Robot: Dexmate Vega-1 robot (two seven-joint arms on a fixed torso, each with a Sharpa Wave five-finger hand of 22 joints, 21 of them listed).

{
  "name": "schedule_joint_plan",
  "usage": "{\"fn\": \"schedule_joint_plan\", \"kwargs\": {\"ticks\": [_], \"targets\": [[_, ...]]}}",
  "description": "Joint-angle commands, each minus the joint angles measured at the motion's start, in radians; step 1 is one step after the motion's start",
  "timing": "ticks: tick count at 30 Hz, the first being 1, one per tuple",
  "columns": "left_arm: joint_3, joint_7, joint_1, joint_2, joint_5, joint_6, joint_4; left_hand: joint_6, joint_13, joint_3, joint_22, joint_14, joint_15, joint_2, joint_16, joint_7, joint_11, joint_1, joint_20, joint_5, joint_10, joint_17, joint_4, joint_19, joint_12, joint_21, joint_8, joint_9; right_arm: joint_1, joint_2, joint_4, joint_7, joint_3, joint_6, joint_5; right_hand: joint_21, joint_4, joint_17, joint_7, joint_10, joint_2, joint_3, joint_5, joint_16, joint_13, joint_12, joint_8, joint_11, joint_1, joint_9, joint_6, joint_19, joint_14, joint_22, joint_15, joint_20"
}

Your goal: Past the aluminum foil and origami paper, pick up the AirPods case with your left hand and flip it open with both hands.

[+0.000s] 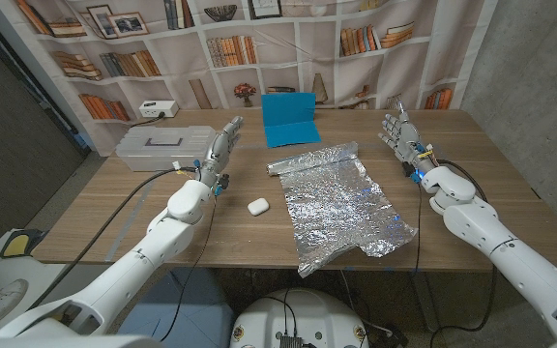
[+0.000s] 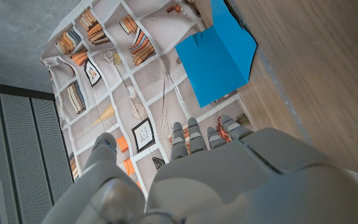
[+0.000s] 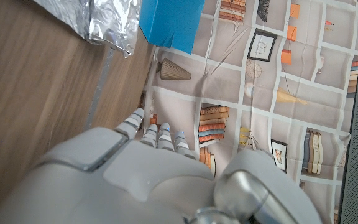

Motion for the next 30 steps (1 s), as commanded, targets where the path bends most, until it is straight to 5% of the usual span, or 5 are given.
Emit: {"fn": "schedule_joint_plan", "kwargs": {"ticks": [1, 30], "targets": [[-0.002, 0.057, 0.028, 0.022, 0.065, 0.01, -0.055, 0.005, 0.003, 0.001, 0.002, 0.006, -0.001, 0.001, 0.003, 0.002, 0.002, 0.014, -0.002, 0.001, 0.012, 0.002, -0.002, 0.008, 0.005, 0.007, 0.001, 0.002, -0.017, -0.009, -0.015, -0.005, 0.009, 0.003, 0.003, 0.003, -0.002, 0.003, 0.003, 0.0, 0.002, 0.0, -0.005, 0.008, 0.005, 0.004, 0.006, 0.0, 0.01, 0.004, -0.008, -0.011, 0.0, 0.004, 0.001, 0.001], [-0.018, 0.166, 0.105, 0.066, 0.186, 0.056, -0.198, 0.018, 0.003, 0.025, 0.002, 0.025, -0.003, 0.028, 0.002, 0.001, -0.001, 0.068, 0.008, 0.001, 0.027, 0.002, -0.008, 0.017, 0.003, 0.004, 0.0, 0.002, -0.031, -0.013, 0.003, 0.022, 0.025, 0.041, 0.013, 0.006, -0.008, 0.003, -0.001, -0.001, 0.004, 0.004, -0.006, 0.004, 0.005, 0.003, 0.011, -0.003, 0.018, 0.004, 0.004, -0.005, -0.007, 0.004, -0.006, 0.001]]}}
